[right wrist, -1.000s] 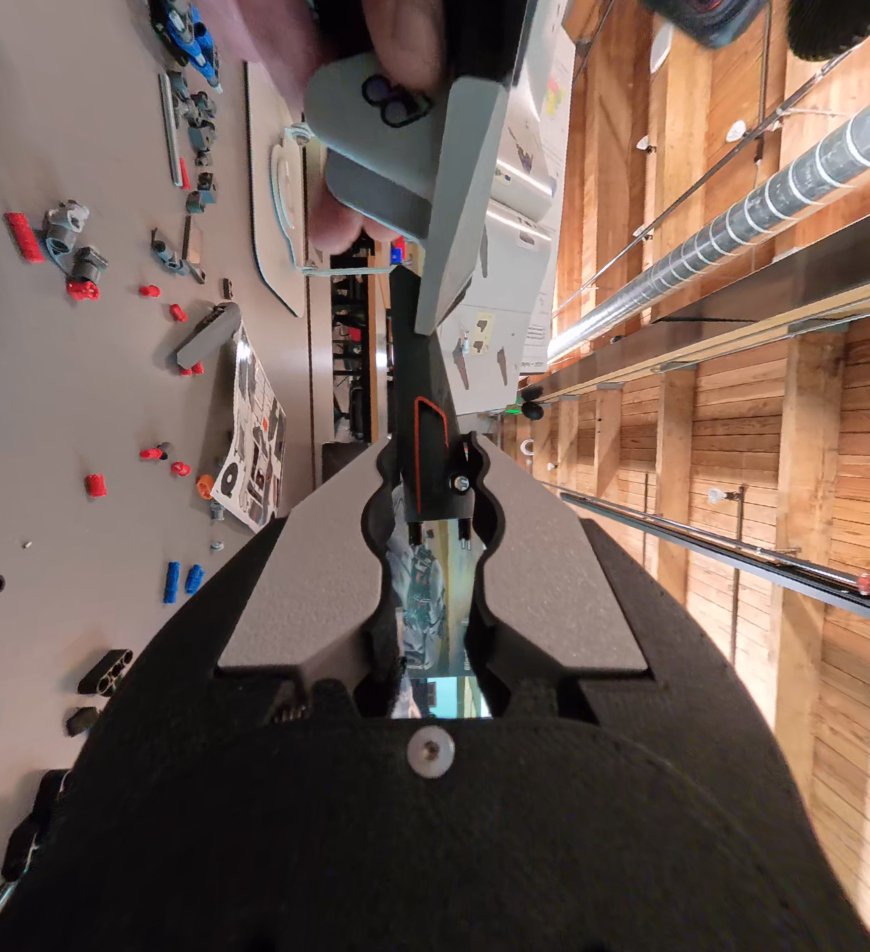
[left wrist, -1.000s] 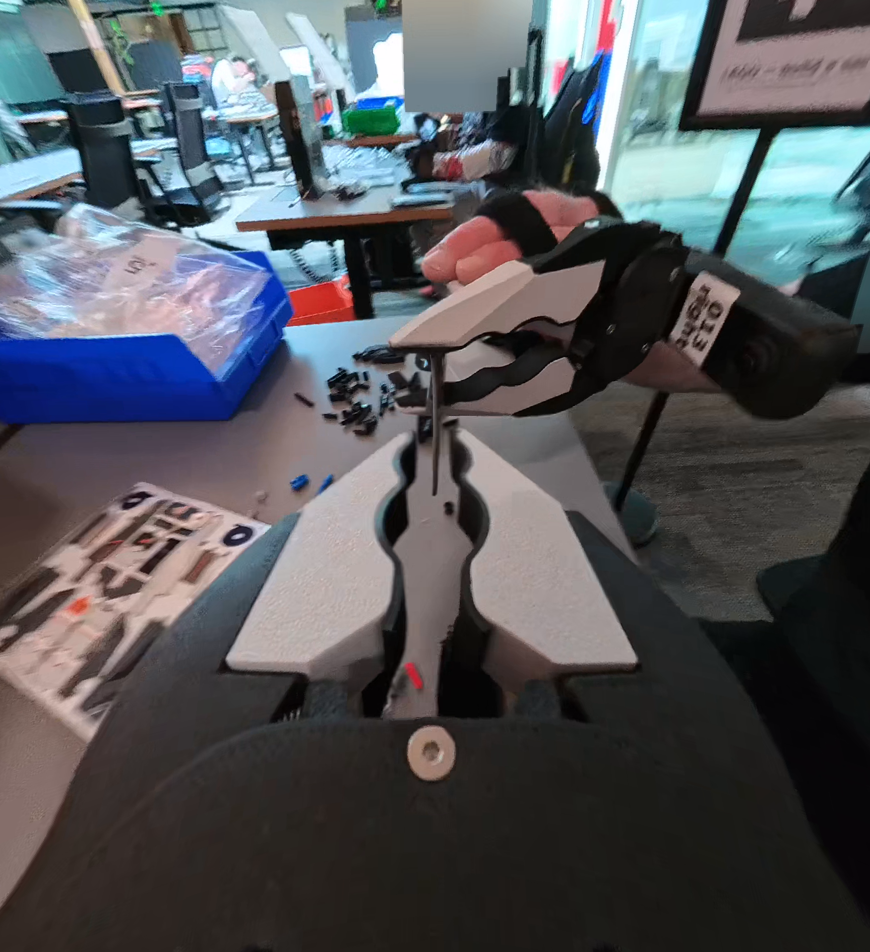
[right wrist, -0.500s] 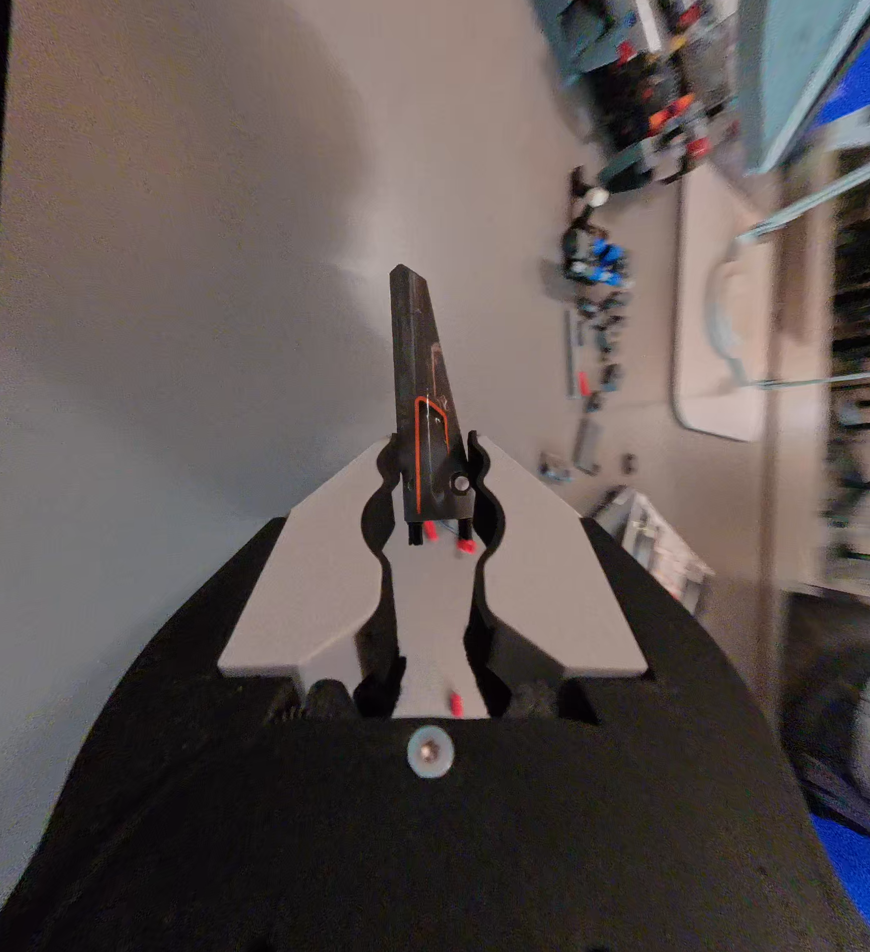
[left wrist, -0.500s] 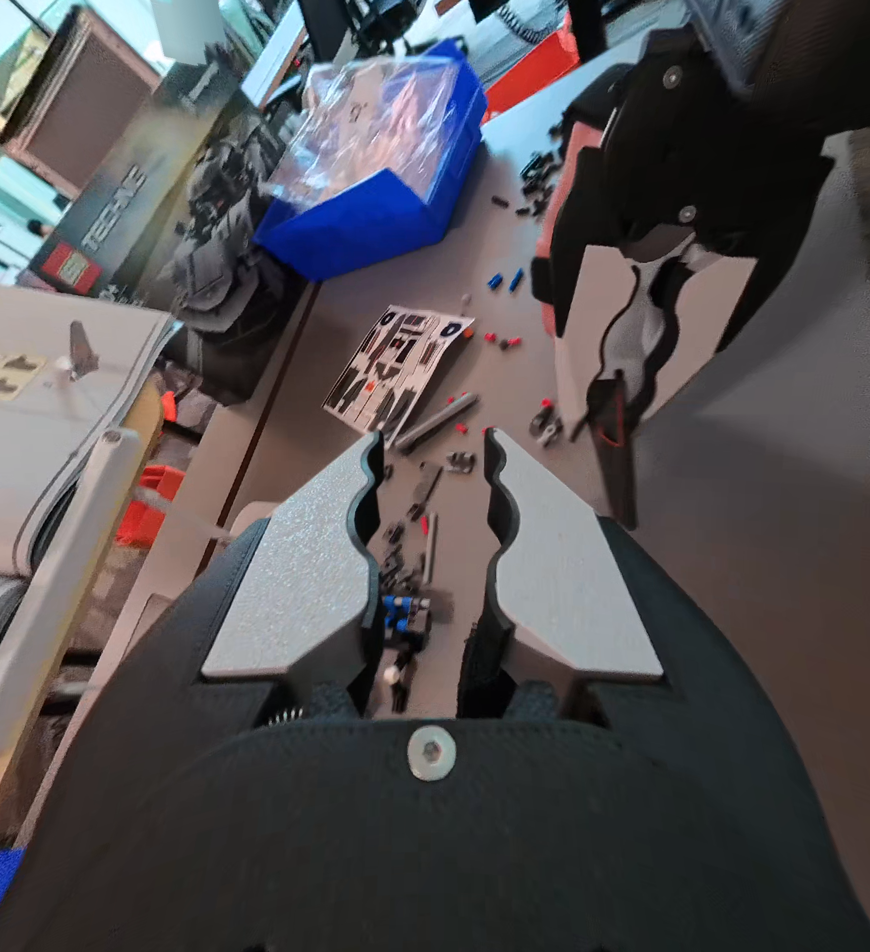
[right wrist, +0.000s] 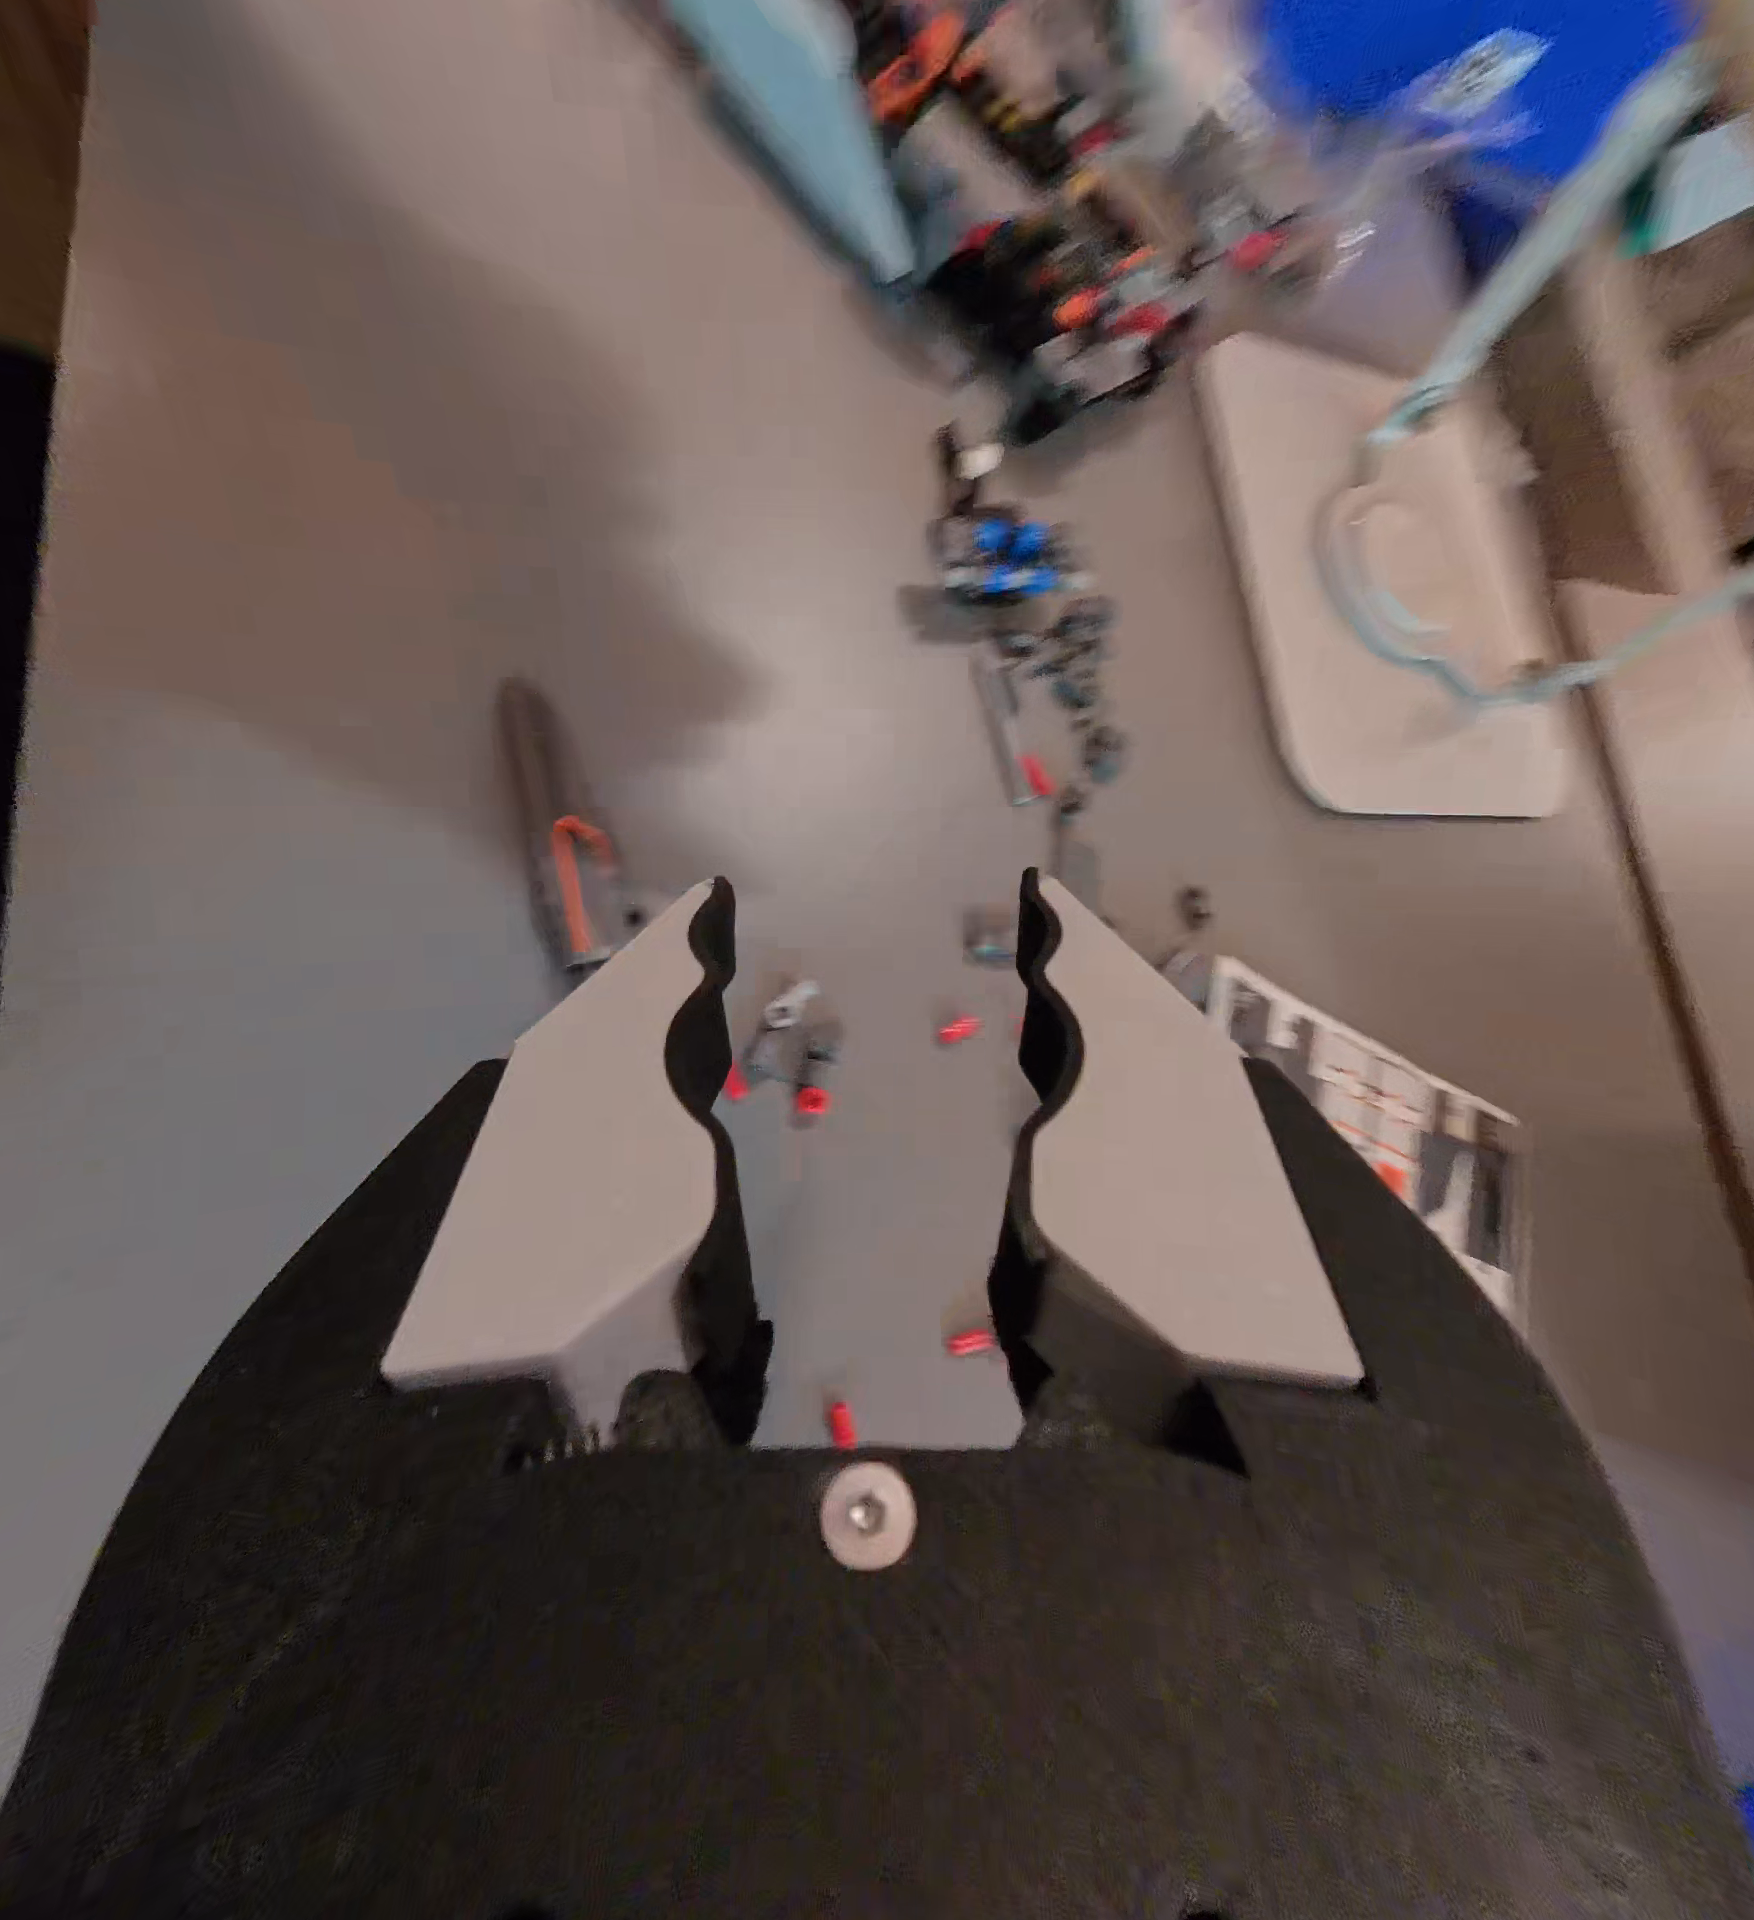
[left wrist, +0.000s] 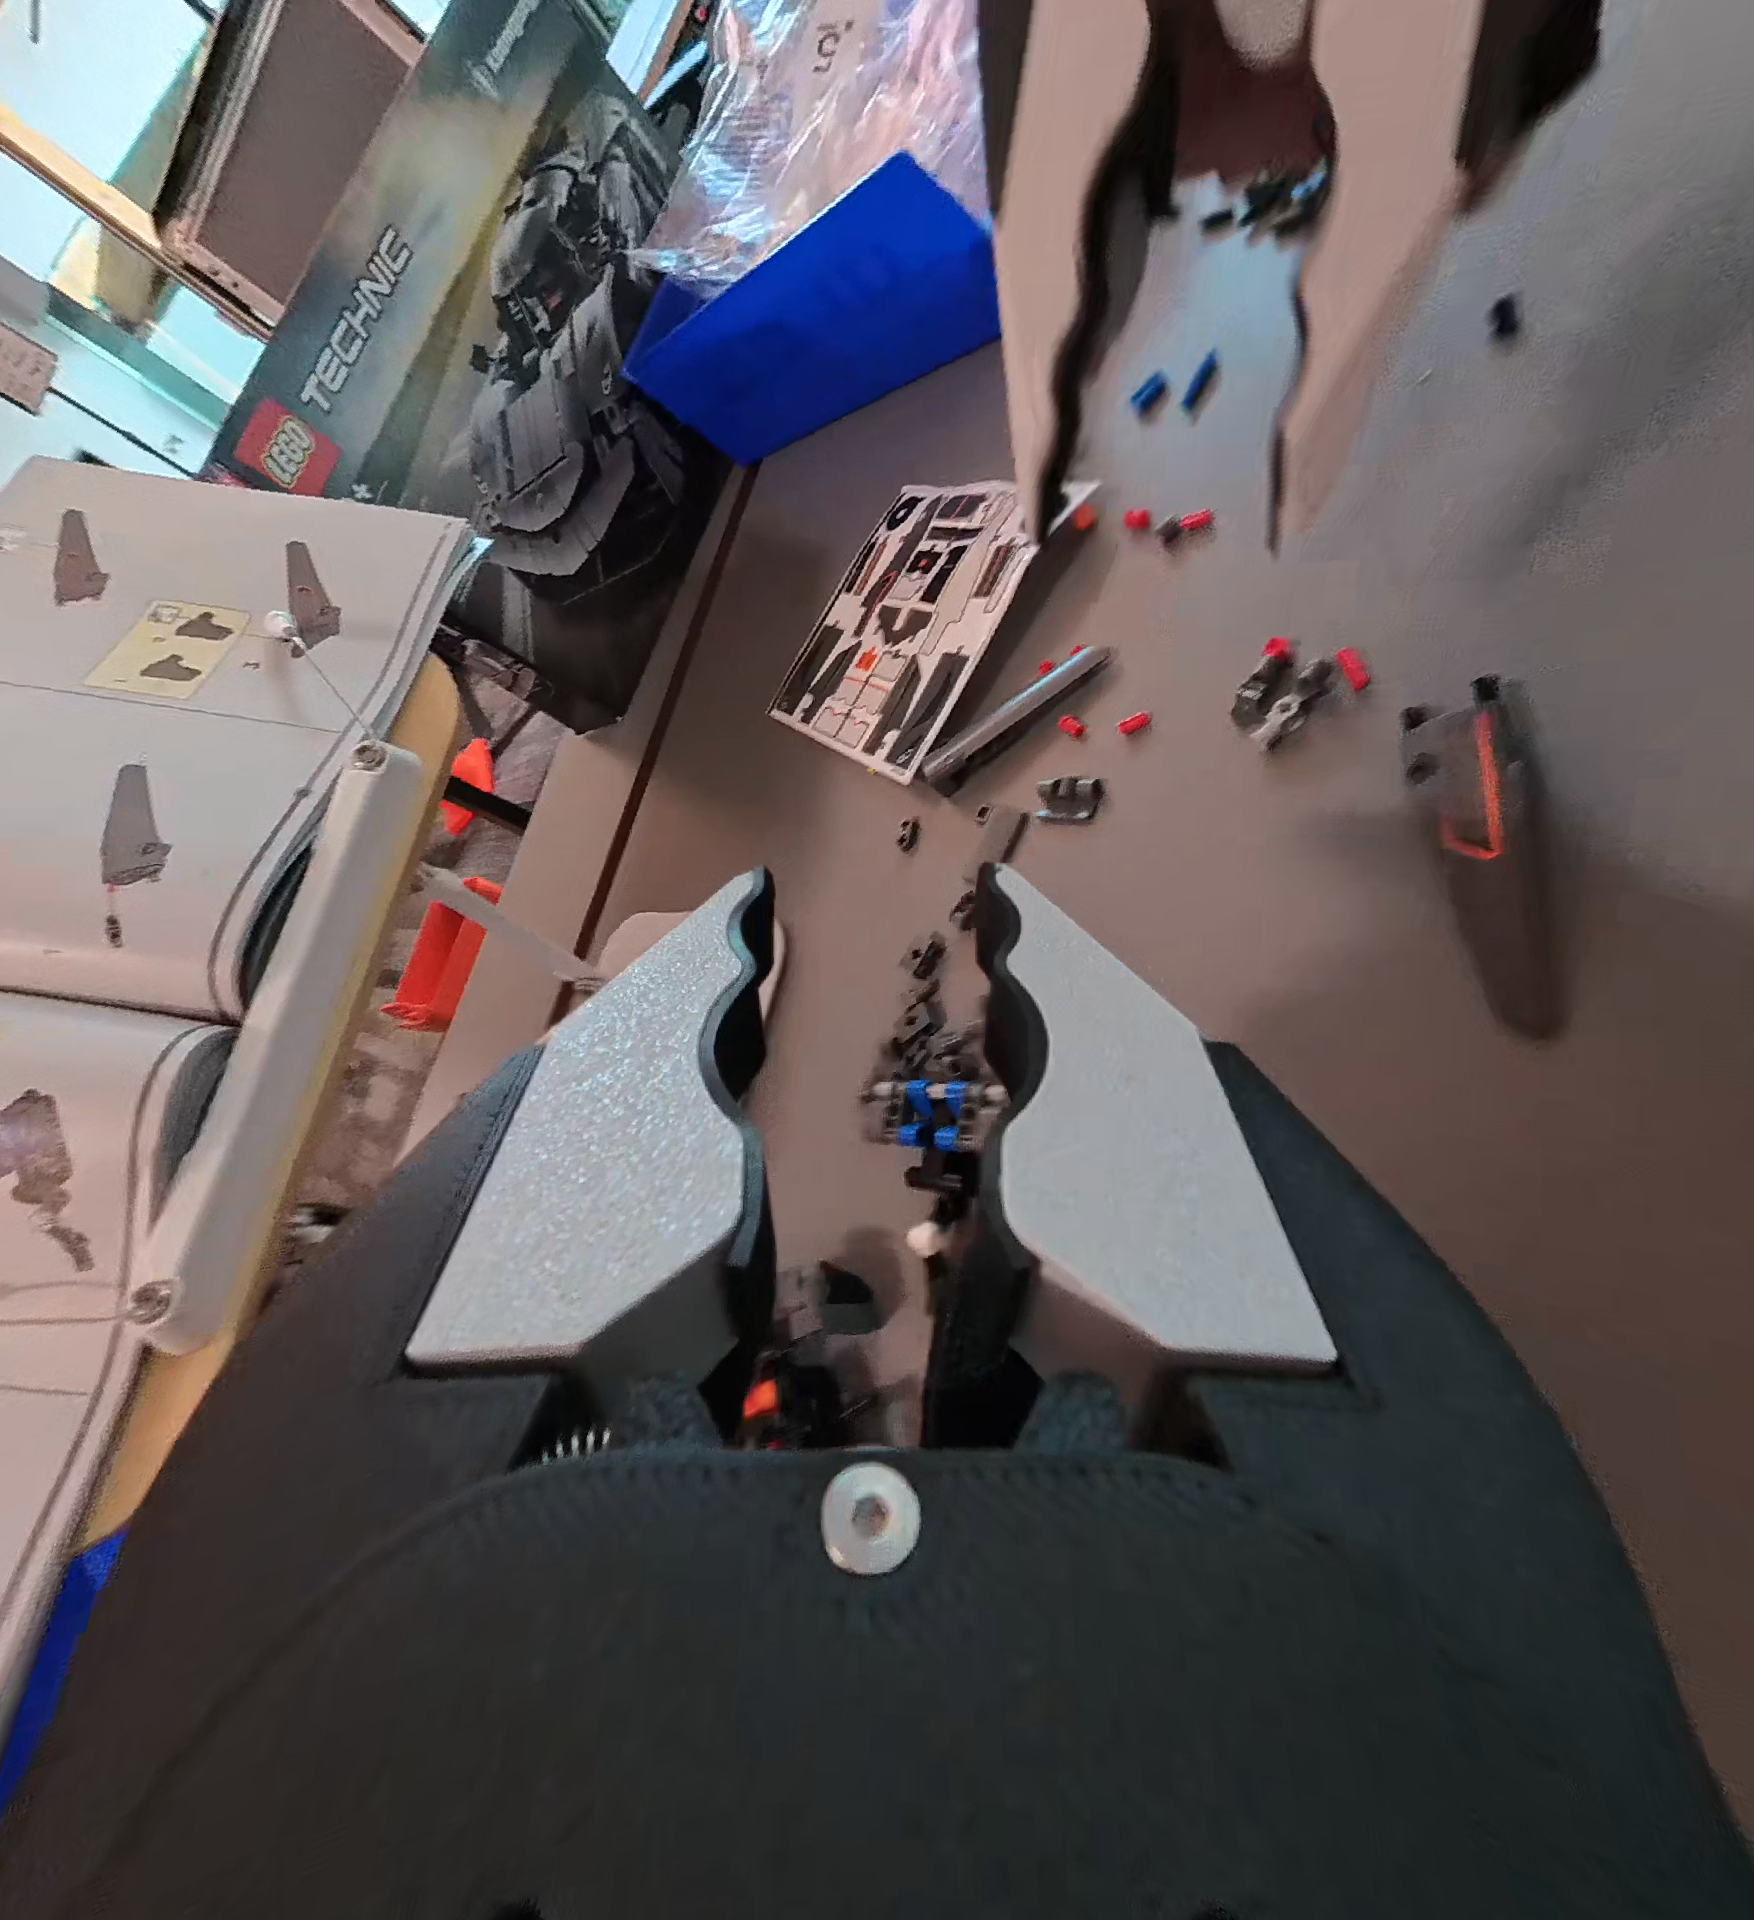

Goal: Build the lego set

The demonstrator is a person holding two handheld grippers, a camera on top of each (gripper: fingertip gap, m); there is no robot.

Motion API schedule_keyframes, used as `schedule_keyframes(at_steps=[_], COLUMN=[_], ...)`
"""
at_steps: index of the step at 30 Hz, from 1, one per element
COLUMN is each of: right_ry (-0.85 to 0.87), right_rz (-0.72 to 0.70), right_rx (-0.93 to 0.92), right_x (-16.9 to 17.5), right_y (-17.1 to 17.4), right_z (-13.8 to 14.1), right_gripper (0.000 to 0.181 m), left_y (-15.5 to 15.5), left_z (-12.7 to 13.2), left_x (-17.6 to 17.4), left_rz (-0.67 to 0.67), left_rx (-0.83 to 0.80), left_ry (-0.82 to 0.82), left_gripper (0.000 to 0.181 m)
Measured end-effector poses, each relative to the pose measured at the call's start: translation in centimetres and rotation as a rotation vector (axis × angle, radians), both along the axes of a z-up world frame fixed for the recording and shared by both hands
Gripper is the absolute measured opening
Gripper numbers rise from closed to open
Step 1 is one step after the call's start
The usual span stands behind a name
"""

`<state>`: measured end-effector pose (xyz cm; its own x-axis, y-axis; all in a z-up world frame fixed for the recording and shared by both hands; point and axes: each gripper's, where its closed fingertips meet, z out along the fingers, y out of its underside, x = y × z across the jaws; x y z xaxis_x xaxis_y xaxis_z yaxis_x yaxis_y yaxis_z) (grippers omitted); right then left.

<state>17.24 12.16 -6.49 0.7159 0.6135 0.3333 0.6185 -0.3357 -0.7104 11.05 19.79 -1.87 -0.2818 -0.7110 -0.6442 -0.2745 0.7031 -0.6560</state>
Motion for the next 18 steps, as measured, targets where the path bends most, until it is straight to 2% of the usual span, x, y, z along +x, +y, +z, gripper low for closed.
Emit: schedule_keyframes(at_steps=[1,3,6,10,14,18], right_ry=[0.022,0.062,0.099,0.0,-0.176,-0.12], right_rz=[-0.034,-0.115,-0.232,-0.372,-0.379,-0.378], right_rx=[0.054,0.178,0.316,0.455,0.483,0.486], right_x=[1.3,4.0,8.3,13.0,13.3,12.7], right_y=[0.6,1.9,3.7,4.8,4.7,4.7], right_z=[1.0,2.9,3.9,2.0,1.2,1.2], right_gripper=[0.05,0.048,0.048,0.052,0.056,0.056], left_y=[0.6,1.8,2.4,2.6,1.9,2.3], left_z=[0.1,0.6,0.0,-2.9,-5.1,-5.3], left_x=[0.2,0.8,2.1,3.6,4.0,3.7], left_rz=[0.017,0.048,0.047,0.067,0.036,0.036], left_rx=[0.041,0.113,0.143,0.227,0.197,0.129], left_ry=[-0.014,-0.086,-0.155,-0.18,-0.111,-0.106], left_gripper=[0.034,0.023,0.021,0.017,0.02,0.02])
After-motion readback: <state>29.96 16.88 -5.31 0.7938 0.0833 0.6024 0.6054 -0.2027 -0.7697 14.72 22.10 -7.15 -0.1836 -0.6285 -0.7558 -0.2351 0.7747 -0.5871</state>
